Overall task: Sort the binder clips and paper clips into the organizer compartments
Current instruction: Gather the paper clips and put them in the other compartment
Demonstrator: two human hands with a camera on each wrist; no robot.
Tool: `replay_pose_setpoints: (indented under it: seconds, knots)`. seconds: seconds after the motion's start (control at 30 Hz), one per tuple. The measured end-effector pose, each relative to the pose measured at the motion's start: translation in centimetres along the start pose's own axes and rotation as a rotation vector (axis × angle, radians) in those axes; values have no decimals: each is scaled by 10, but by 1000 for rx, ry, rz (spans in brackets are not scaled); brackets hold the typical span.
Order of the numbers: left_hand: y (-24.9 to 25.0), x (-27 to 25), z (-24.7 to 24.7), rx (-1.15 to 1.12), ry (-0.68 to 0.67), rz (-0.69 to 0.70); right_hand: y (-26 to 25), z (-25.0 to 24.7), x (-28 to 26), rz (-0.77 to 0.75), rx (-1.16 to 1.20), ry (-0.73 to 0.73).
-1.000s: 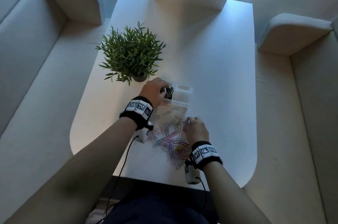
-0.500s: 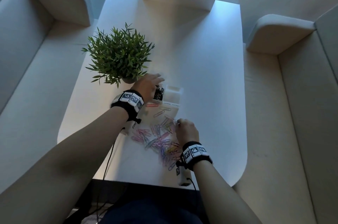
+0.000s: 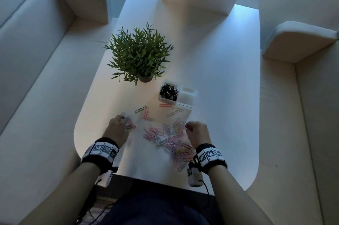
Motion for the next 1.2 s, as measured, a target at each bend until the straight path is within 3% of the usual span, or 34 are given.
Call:
replay_pose_setpoints:
  seconds: [0.2,0.37,0.6,0.77,0.9,1.0,1.07,1.2]
  knots:
    - [3,8,6,58,-14,45,-17,-41,10,23,188,159]
    - [16,9,-6,162,-86,111,-38,-74,56,38,220,250]
    - [42,7,-17,552,-214,275,-58,-57,100,-22,-218,7]
    - [55,7,-31,664,-56,430,-63,-52,107,-57,-192,-37]
    - [61,-2,-38,470,-196,225,-42,-72,98,-14,49,146]
    - [75,-1,-42,338,-157,268,-16,-84,65,36,146,314]
    - [99,7,-49,281,-131,352,8,-74,39,93,146,252]
    - [166,38,-62,330,-90,501,41,-39,-11,146,-14,-69]
Point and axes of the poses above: each hand's wrist, its own x-axis towards the middle knuckle, its own z-axis out of the palm, y = z × x, the point moved 1 cm from there along x, towards the middle knuckle, and after that the axes turned 3 degrees about -z, right-handed, at the moved point
